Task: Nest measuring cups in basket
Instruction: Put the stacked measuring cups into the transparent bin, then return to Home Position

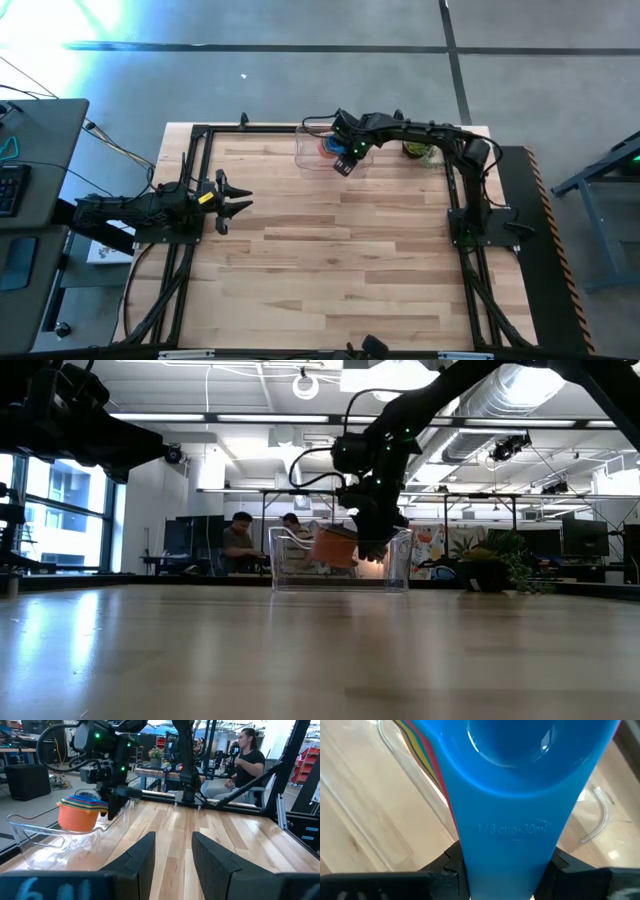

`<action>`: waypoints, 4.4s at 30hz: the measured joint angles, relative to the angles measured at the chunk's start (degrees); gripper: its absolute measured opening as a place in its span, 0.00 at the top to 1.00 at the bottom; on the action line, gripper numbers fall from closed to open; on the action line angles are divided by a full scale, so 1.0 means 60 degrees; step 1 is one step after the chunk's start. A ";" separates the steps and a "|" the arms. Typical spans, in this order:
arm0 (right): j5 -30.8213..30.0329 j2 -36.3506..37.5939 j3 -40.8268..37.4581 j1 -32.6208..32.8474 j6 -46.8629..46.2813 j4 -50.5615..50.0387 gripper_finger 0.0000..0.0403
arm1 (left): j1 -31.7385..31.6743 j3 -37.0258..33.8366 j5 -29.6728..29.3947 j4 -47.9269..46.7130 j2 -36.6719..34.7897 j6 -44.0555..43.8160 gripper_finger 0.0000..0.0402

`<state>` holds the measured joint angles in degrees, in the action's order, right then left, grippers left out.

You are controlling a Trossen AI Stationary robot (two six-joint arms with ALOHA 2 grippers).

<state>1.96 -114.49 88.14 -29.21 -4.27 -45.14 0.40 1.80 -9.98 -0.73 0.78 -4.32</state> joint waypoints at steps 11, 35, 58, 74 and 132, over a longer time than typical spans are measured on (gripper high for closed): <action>-0.0093 -0.0154 0.0228 0.0116 0.0953 -0.0403 0.69 | 0.0001 0.0000 0.0000 0.0000 0.0000 0.0000 0.71; -0.0496 -0.0584 0.0674 0.0059 0.3328 -0.0331 0.69 | 0.0004 -0.0004 0.0000 0.0000 0.0004 0.0000 0.71; -0.0568 -0.0941 0.0820 -0.0008 0.3795 -0.0643 0.62 | 0.0002 -0.0004 0.0000 0.0000 0.0002 0.0000 0.71; -0.0567 -0.0908 0.1293 -0.0011 0.3727 -0.1207 0.60 | 0.0003 -0.0004 0.0000 0.0000 0.0004 0.0000 0.71; -0.1920 0.4998 0.1727 0.2829 0.1275 -0.0522 0.59 | 0.0002 -0.0004 -0.0002 0.0000 0.0004 0.0000 0.71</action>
<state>-9.56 -84.51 98.50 -12.24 3.38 -48.28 0.41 1.78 -9.99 -0.73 0.80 -4.32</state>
